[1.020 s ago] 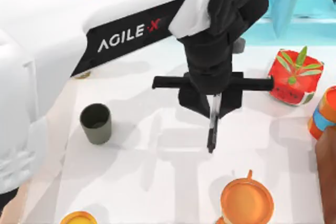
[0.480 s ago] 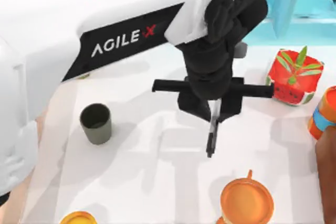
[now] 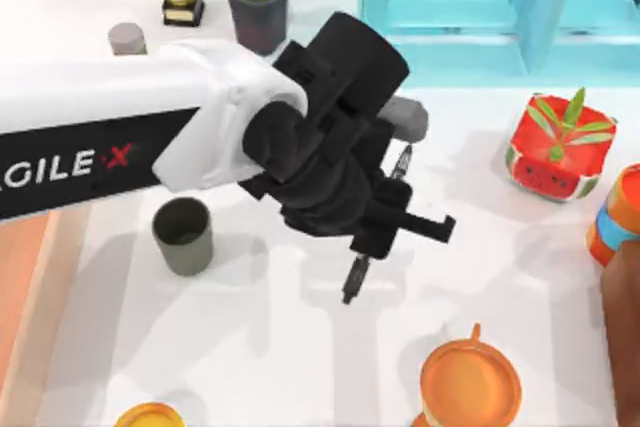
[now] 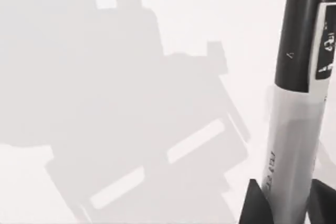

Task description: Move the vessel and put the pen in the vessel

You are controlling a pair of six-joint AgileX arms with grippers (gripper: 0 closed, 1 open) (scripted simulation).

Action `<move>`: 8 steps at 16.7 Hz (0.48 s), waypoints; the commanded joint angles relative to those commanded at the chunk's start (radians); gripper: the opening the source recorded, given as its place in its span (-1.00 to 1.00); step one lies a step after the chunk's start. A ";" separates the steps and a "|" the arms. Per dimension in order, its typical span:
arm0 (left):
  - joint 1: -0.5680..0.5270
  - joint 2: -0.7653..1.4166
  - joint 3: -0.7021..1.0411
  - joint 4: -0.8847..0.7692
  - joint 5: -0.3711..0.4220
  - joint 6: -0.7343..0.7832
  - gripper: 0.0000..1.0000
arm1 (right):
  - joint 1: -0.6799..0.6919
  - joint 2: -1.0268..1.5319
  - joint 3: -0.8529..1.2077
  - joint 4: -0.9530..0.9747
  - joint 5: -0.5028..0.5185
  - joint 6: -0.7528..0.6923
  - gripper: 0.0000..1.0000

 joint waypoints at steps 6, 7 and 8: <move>0.117 -0.489 -0.537 0.578 -0.063 0.202 -1.00 | 0.000 0.000 0.000 0.000 0.000 0.000 1.00; 0.141 -0.571 -0.618 0.666 -0.077 0.224 -1.00 | 0.000 0.000 0.000 0.000 0.000 0.000 1.00; 0.166 -0.654 -0.693 0.748 -0.092 0.243 -1.00 | 0.000 0.000 0.000 0.000 0.000 0.000 1.00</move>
